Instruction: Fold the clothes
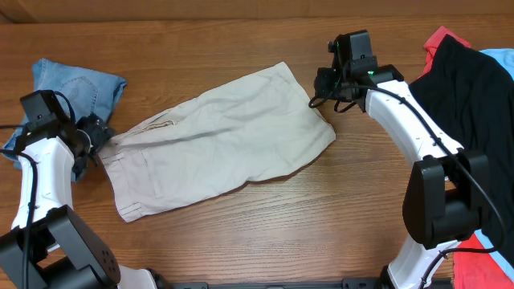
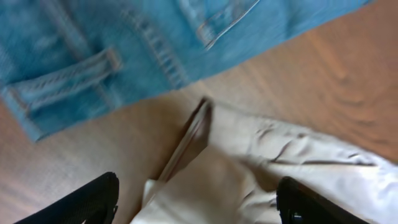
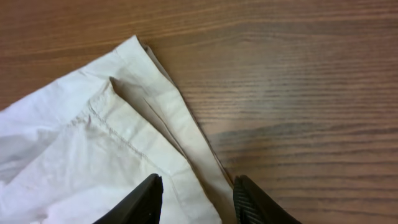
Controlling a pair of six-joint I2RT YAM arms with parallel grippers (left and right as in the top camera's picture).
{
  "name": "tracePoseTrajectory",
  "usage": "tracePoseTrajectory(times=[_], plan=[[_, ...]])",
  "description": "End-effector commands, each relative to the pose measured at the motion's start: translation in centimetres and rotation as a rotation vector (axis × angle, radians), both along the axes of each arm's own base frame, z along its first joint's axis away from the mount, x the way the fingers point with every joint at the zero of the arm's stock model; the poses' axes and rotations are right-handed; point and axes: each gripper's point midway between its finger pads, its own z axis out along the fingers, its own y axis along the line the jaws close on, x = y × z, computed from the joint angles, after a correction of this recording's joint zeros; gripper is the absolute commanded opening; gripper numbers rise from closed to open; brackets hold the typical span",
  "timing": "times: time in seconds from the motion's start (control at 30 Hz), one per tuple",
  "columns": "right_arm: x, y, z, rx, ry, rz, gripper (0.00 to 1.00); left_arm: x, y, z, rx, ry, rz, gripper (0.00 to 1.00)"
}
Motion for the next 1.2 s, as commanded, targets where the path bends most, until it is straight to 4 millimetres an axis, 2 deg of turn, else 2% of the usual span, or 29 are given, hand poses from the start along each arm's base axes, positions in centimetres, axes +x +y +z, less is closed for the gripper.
tracePoseTrajectory(times=[0.0,0.07,0.1,0.17,0.2,0.23,0.43,0.5,0.57,0.7,0.93,1.07,1.17], plan=[[0.1,0.4,0.5,0.001,-0.002,0.016,0.4,2.0,-0.6,1.3,-0.012,-0.088,-0.112,0.84],[-0.6,0.3,0.0,-0.006,0.032,0.017,0.37,2.5,-1.5,1.9,-0.034,-0.122,-0.164,0.79],[-0.9,0.2,-0.2,-0.01,0.048,0.018,0.34,2.5,-2.1,2.2,-0.048,-0.132,-0.187,0.72],[-1.6,0.3,-0.5,-0.016,0.072,0.051,0.3,2.3,-3.2,2.6,-0.078,-0.14,-0.225,0.42],[-1.9,0.6,-0.6,-0.011,0.081,0.085,0.28,2.1,-3.6,2.8,-0.087,-0.139,-0.241,0.2],[-2.2,0.9,-0.6,-0.006,0.088,0.11,0.28,1.7,-4.0,2.9,-0.099,-0.133,-0.254,0.04],[-3.0,1.7,-0.8,-0.02,0.099,0.184,0.26,-0.6,-6.9,3.7,-0.164,-0.101,-0.398,0.04],[-3.1,1.9,-0.8,-0.019,0.099,0.189,0.26,-0.9,-7.3,3.3,-0.143,-0.081,-0.444,0.04],[-3.3,2.4,-0.8,-0.012,0.104,0.2,0.25,-0.9,-6.7,2.2,-0.078,-0.037,-0.436,0.04],[-4.1,3.7,-0.9,-0.003,0.114,0.257,0.25,0.2,-6.7,-0.2,-0.015,-0.005,-0.433,0.04],[-4.7,4.3,-1.0,-0.007,0.13,0.276,0.25,1.2,-8.0,-5.0,-0.079,0.072,-0.437,0.04],[-5.1,4.6,-1.1,0.0,0.141,0.284,0.25,3.6,-6.8,-5.9,-0.03,0.011,-0.395,0.05],[-5.4,5.2,-1.1,0.003,0.146,0.3,0.25,5.5,-5.5,-5.3,0.01,-0.055,-0.31,0.12]])
